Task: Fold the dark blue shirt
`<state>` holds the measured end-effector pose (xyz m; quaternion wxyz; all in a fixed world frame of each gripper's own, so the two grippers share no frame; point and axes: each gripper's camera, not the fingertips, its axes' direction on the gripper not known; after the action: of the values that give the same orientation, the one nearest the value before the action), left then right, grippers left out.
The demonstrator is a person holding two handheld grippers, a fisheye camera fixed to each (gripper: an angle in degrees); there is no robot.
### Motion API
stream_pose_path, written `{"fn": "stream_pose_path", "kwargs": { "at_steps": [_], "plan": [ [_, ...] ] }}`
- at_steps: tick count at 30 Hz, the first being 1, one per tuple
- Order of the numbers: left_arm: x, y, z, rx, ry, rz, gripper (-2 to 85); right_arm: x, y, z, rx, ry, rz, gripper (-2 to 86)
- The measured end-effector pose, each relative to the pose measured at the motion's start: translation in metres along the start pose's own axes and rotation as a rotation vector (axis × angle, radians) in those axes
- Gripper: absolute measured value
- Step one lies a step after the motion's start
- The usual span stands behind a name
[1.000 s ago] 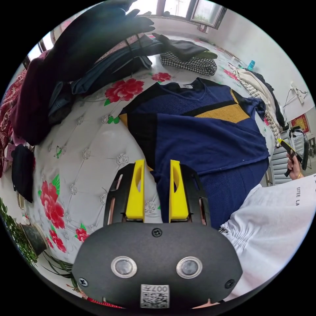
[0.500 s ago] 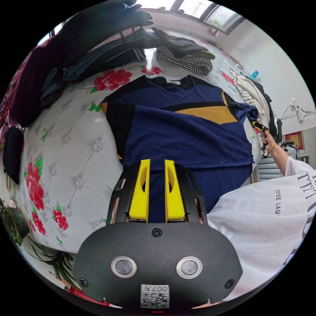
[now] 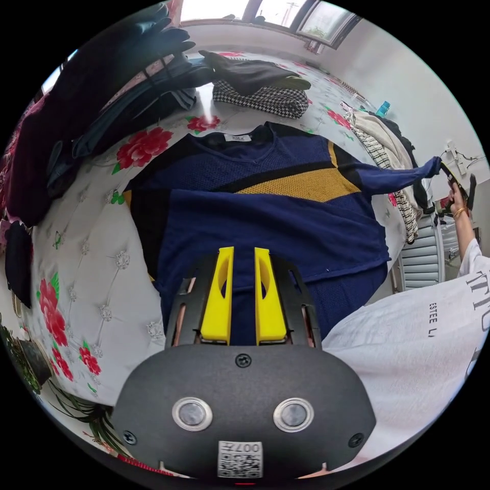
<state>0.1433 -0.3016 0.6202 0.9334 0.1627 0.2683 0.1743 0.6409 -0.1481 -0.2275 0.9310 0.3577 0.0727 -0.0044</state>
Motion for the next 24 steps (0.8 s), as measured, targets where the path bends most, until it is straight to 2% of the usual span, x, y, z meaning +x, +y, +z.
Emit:
{"fn": "stream_pose_path", "kwargs": {
  "at_steps": [3,7,9,12,15,19,24],
  "plan": [
    [0.009,-0.009,-0.014,0.013,0.007,0.021,6.9,0.009,0.021,0.023,-0.077,-0.081,0.03,0.2],
    [0.008,-0.008,-0.045,0.032,-0.006,0.024,6.9,0.019,0.04,-0.005,0.069,-0.213,0.115,0.2],
    [0.002,-0.005,-0.057,0.037,-0.004,0.006,6.9,0.009,0.029,-0.02,0.117,-0.265,0.093,0.2],
    [-0.011,0.002,-0.077,0.061,0.04,-0.05,7.0,-0.032,-0.006,-0.063,0.248,-0.444,-0.022,0.2],
    [-0.022,0.01,-0.103,0.111,0.098,-0.107,7.2,-0.109,-0.042,-0.121,0.375,-0.661,-0.236,0.2],
    [-0.028,0.029,-0.142,0.177,0.135,-0.133,7.6,-0.26,-0.06,-0.206,0.489,-0.951,-0.592,0.3],
    [-0.036,0.067,-0.179,0.204,0.101,-0.161,7.7,-0.458,-0.013,-0.263,0.469,-1.297,-0.917,0.8]
  ]
}}
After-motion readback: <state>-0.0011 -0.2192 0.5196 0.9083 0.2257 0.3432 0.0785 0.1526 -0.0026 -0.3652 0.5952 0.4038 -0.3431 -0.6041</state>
